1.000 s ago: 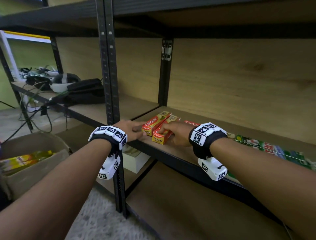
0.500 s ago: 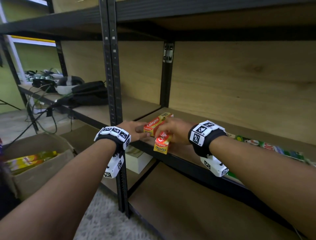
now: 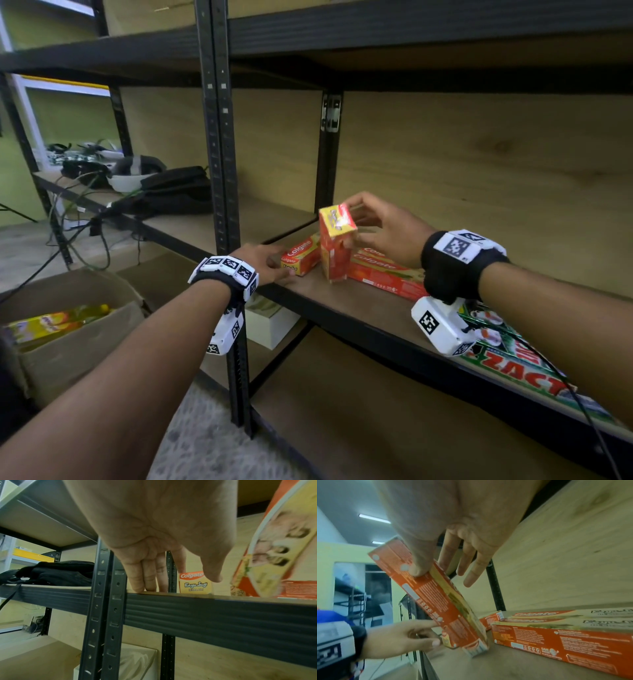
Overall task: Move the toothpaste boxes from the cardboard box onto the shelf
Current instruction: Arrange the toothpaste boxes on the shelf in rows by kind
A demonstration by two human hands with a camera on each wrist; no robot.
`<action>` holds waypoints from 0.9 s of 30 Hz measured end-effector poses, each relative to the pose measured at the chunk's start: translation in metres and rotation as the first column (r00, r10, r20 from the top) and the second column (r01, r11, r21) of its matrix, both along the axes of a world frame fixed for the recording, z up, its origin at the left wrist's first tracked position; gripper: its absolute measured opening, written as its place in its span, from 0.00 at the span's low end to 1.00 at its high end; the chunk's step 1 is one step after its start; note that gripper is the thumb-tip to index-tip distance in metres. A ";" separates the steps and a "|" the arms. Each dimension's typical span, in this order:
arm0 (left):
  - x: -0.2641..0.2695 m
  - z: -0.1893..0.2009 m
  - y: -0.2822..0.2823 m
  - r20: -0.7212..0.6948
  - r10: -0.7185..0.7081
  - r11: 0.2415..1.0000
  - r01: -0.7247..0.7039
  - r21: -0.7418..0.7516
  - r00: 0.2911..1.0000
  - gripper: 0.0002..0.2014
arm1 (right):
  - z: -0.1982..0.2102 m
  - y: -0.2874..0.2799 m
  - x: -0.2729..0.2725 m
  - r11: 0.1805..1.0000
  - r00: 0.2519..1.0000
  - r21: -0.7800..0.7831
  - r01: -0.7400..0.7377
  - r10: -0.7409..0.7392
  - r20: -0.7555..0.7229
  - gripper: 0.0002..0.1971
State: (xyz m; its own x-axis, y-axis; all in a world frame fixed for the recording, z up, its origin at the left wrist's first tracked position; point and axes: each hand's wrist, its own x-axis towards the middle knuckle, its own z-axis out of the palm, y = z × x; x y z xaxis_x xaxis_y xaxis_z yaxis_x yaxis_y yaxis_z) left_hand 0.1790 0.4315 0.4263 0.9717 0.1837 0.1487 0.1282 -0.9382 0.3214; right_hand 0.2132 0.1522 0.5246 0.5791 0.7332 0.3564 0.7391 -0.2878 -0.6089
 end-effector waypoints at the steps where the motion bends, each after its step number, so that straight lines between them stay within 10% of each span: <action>1: 0.001 0.001 -0.002 -0.004 0.009 1.000 -0.009 0.005 1.000 0.37 | 0.004 -0.004 0.001 1.000 0.999 0.029 0.013 -0.011 -0.048 0.21; 8: 0.017 0.006 -0.023 0.022 0.056 0.996 -0.057 0.066 0.998 0.31 | 0.020 -0.020 -0.004 0.973 0.972 0.082 0.215 -0.206 -0.110 0.21; 17: 0.022 0.003 -0.018 0.050 0.088 0.991 -0.092 0.099 0.995 0.21 | 0.001 -0.003 0.007 0.908 0.936 -0.267 0.324 -0.265 0.232 0.30; 27: 0.021 0.000 -0.020 0.047 0.107 0.985 -0.112 0.132 0.993 0.22 | -0.047 0.028 0.026 0.761 0.891 -0.488 0.427 -0.263 0.370 0.11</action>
State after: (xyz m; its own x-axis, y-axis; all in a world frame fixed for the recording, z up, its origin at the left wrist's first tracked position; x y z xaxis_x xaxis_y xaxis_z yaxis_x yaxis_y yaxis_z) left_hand 0.2000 0.4119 0.4263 0.9396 0.2646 0.2172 0.2223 -0.9541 0.2007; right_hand 0.2389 0.1798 0.4773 0.7744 0.6173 0.1385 0.6292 -0.7743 -0.0672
